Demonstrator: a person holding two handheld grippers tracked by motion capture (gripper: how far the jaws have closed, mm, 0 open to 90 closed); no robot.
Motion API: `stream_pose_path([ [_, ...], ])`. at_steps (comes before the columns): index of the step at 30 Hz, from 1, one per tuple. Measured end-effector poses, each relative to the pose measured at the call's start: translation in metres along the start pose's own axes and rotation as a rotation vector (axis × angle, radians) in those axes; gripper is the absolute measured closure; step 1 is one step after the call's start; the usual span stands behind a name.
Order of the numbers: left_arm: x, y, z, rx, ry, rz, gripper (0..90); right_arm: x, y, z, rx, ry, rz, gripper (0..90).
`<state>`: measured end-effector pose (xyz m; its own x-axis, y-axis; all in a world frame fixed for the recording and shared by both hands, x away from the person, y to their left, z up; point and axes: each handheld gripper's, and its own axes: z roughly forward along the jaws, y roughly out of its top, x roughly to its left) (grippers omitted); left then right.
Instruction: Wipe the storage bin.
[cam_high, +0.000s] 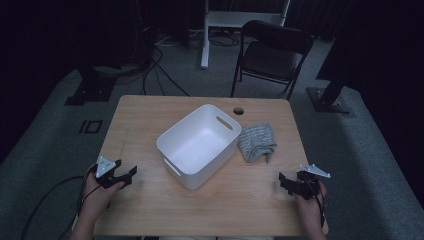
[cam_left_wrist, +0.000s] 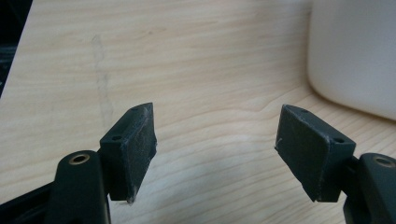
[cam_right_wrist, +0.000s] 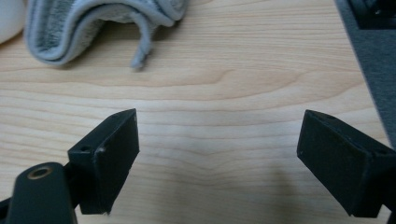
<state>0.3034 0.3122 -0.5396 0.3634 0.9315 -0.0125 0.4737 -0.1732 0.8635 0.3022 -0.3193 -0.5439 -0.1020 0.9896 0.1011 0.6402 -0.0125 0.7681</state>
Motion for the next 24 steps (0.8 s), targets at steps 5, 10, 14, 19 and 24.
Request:
stream_pose_path([
  [5, 0.003, -0.006, 0.004, 0.051, 0.039, -0.016, 28.7, -0.002, -0.002, 0.003, 0.017, -0.02, 0.007, 12.4],
  [10, 0.004, -0.007, 0.005, 0.072, 0.07, -0.038, 28.7, -0.004, -0.004, 0.007, 0.033, -0.051, 0.008, 12.4],
  [14, 0.003, -0.007, 0.006, 0.098, 0.09, -0.036, 28.6, -0.003, -0.007, 0.011, 0.044, -0.066, -0.003, 12.1],
  [19, 0.0, -0.007, 0.009, 0.163, 0.105, -0.04, 28.6, 0.001, -0.008, 0.013, 0.045, -0.078, -0.045, 11.8],
  [24, -0.001, -0.007, 0.011, 0.206, 0.118, -0.049, 25.8, 0.001, -0.008, 0.013, 0.045, -0.076, -0.047, 11.8],
])
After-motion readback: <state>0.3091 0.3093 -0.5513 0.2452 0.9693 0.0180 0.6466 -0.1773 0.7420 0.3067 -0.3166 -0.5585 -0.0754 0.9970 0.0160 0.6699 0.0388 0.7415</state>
